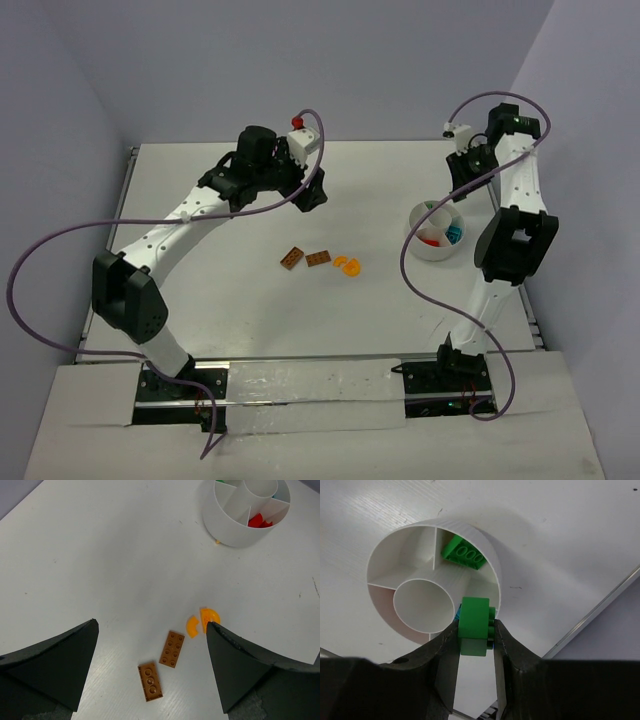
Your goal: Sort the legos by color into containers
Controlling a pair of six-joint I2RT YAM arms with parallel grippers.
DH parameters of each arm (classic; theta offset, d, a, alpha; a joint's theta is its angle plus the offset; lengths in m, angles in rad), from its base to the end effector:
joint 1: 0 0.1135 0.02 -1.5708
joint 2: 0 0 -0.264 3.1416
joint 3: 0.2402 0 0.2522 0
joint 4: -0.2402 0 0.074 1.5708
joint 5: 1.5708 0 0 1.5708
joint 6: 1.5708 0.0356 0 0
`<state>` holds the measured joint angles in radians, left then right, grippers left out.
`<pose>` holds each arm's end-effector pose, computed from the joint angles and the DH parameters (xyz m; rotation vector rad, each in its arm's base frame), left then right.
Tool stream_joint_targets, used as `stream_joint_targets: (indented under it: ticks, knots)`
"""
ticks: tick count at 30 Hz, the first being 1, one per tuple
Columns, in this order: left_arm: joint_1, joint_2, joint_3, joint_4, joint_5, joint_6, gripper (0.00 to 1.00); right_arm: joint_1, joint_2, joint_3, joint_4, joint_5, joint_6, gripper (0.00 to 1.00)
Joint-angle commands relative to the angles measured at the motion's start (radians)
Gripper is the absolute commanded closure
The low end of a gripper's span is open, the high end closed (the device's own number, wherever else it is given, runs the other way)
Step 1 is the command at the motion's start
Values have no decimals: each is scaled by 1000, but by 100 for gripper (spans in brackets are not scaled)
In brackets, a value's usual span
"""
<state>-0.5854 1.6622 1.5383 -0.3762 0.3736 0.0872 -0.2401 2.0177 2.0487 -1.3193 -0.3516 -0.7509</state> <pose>0.3167 -0.2256 0.3543 0.9122 1.8983 -0.6894 0.3983 -0.0849 0.3160 -0.7532 2.6131 0.2410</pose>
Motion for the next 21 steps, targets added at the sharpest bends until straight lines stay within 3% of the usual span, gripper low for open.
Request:
stream_joint_targets:
  ticks: [1,10,21]
  knots:
    - [4,16,59,-21,31,3,1,5,22,4,29,25,-19,93]
    - [4,34,76,-50,15,16,1,21,75,4,20,16,-18,89]
    - [9,54,84,-79,-30,13,1,36,98,-8,-1,28,-26,73]
